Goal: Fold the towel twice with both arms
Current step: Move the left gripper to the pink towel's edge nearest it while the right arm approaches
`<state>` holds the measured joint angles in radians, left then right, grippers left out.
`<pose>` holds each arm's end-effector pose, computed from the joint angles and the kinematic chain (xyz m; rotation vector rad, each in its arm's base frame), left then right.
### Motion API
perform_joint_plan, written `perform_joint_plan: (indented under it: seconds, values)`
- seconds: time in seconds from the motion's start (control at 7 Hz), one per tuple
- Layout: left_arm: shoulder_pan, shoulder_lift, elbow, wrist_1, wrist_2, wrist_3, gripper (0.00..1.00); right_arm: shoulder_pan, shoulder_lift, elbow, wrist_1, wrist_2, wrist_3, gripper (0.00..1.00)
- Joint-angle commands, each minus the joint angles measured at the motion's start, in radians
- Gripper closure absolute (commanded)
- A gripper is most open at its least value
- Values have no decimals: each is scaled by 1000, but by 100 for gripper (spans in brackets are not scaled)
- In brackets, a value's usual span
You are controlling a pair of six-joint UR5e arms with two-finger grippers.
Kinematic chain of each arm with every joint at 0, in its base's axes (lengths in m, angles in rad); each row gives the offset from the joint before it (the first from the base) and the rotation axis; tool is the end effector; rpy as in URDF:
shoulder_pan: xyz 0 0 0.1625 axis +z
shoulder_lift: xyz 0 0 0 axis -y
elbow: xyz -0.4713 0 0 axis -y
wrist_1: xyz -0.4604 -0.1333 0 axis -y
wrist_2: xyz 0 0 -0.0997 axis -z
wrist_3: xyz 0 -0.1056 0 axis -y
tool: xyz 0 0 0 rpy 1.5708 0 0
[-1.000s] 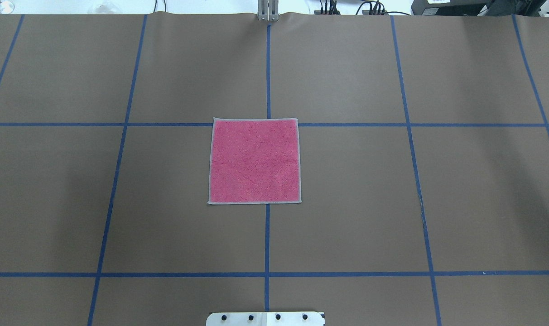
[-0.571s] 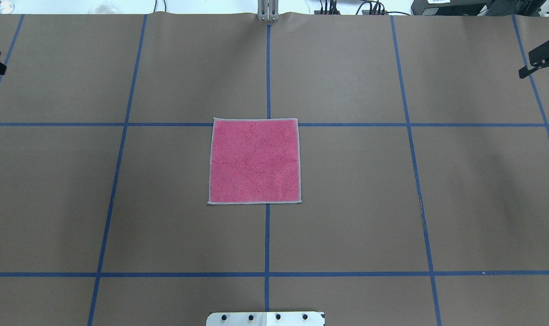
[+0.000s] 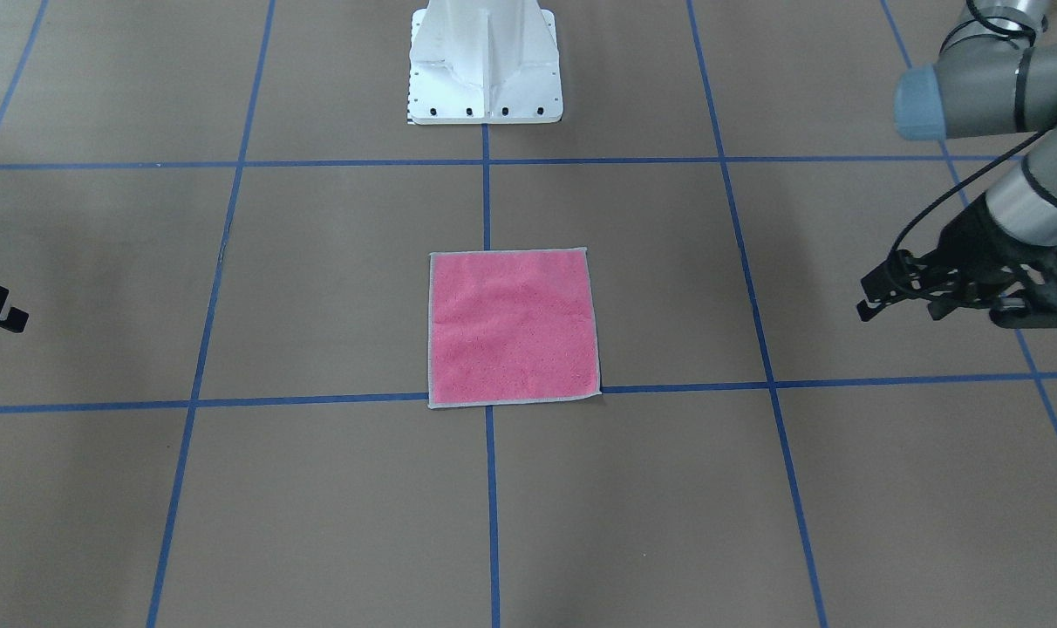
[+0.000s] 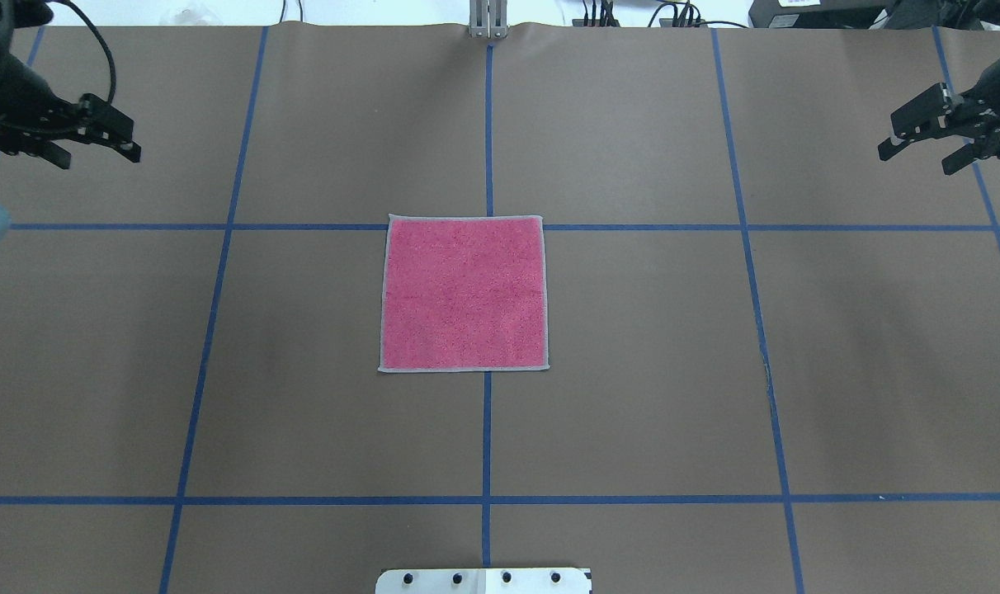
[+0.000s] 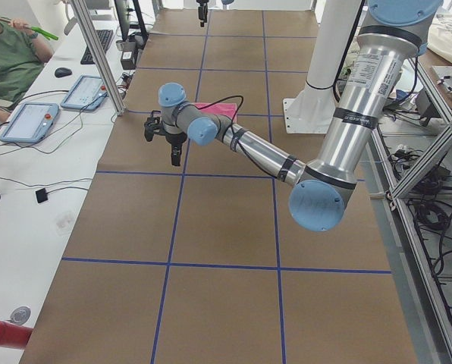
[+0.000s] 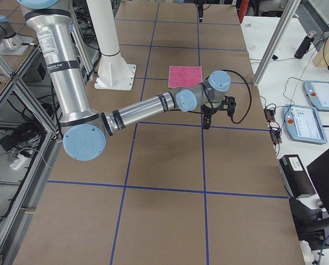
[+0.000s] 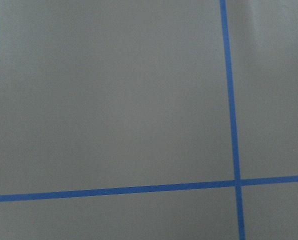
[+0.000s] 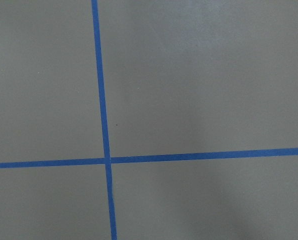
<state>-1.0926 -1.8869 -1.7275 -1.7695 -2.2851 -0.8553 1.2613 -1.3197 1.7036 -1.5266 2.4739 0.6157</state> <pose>0.2579 -0.6369 0.4012 0.0798 0.9350 -0.1093 -0.1536 -0.6457 0.4647 -0.0401 -0.9719 0.0884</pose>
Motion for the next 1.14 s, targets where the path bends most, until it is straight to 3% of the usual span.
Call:
perform_joint_plan:
  seconds: [0.0,0.14,0.43,1.0]
  values:
    - [132,-6,-4,-189,13,-361,0,-49,10,14,6,-7,82,0]
    - [187,-20,-13,-215,57,-475,0,-80,17,14,44,-45,84,0]
    - [310,-78,-17,-217,171,-649,0,-109,19,14,65,-41,88,0]
    - [518,-122,2,-212,357,-738,0,-123,19,13,79,-29,88,0]
